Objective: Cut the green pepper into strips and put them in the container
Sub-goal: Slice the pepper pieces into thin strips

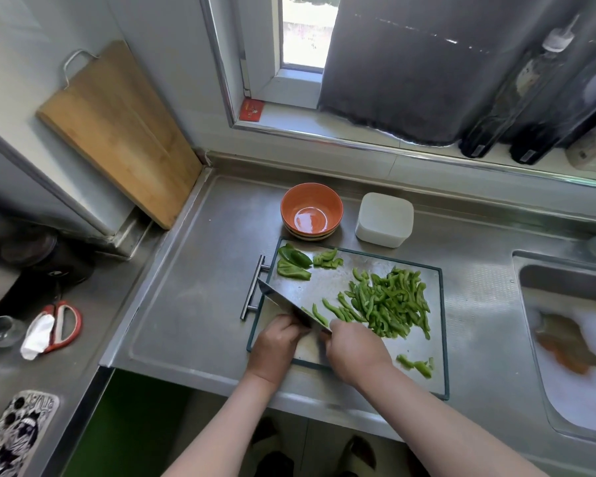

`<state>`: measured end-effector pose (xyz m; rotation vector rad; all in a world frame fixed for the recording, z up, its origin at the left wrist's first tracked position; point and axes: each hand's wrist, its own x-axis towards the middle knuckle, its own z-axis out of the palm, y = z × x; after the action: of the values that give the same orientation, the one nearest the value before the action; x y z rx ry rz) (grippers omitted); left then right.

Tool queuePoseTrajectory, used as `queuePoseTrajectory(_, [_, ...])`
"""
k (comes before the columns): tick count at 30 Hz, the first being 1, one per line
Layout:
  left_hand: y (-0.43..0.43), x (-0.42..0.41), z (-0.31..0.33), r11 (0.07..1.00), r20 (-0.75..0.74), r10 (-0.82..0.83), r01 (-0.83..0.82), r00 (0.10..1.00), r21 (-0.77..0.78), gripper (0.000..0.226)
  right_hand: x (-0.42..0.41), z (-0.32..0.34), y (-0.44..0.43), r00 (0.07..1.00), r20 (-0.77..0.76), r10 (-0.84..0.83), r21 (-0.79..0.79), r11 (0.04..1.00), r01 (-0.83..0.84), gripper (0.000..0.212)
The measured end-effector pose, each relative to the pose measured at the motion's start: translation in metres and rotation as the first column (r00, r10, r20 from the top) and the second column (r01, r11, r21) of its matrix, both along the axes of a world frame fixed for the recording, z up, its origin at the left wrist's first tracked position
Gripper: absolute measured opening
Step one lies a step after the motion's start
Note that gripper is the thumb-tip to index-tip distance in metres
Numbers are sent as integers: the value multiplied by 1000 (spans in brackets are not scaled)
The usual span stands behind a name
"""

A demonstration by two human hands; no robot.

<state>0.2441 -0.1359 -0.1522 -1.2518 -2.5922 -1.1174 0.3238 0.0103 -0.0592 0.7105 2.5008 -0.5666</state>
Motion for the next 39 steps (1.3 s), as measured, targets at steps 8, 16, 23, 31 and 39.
queuePoseTrajectory(8, [-3,-1,4,998,85,55,-54,995,-11,16,-12,2,10,993,5,-122,-169,978,121,31])
queuePoseTrajectory(16, [-8,-1,0,997,56,76,-78,995,22,10,6,12,7,995,-97,-30,-69,997,24,27])
queuePoseTrajectory(23, [-5,1,-2,994,-33,113,-112,993,19,22,20,25,-8,993,-120,25,31,999,-21,23])
queuePoseTrajectory(31, [-5,-3,0,995,-21,92,-93,996,-37,16,24,16,-13,998,-63,-32,38,999,34,14])
queuePoseTrajectory(39, [-5,-7,1,996,36,68,-65,997,-58,17,-1,3,-16,998,-34,-58,0,998,58,14])
